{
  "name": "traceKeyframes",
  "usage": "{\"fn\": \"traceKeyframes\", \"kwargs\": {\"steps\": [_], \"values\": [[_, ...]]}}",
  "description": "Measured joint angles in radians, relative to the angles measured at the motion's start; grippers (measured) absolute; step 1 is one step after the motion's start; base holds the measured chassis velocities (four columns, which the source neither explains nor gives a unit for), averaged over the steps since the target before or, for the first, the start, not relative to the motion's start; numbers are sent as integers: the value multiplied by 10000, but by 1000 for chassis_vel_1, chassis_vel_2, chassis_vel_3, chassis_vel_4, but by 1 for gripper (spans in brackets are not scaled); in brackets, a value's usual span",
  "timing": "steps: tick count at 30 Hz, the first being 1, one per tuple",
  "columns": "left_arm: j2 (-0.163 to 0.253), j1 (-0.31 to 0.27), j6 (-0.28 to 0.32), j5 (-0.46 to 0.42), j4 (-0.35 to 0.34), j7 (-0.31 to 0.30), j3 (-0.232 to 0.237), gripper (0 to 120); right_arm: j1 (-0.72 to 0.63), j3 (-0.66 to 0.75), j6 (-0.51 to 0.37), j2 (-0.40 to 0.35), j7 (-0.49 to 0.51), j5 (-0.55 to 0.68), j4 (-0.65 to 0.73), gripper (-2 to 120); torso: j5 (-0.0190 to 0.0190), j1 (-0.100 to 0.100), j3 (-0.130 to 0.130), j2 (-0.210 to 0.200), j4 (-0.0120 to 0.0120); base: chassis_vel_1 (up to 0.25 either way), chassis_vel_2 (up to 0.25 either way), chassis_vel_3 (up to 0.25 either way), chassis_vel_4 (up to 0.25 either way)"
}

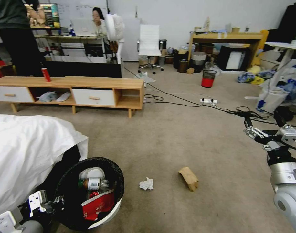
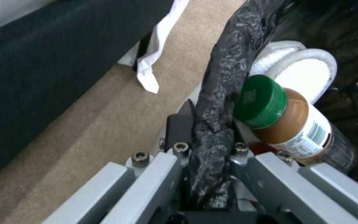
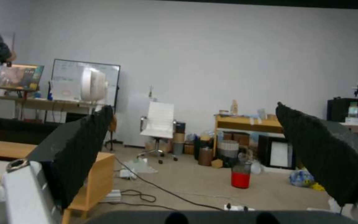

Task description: Pick up the trash bin and place the garbage on the floor into it.

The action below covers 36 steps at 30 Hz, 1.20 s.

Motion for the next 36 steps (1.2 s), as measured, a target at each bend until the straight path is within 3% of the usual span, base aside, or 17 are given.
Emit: {"fn": "traceKeyframes", "kwargs": {"steps": [21, 36], "values": [[-18, 110, 0, 70, -106, 17, -49, 2, -121, 60, 198, 46, -225, -266, -331, 100, 0, 0, 0, 0, -2, 0, 0, 0, 0], [-21, 222, 0, 68, -230, 44, -51, 2, -246, 148, 185, 19, -221, -304, -169, 100, 3, 2, 1, 0, -2, -100, 96, 103, -90]]}}
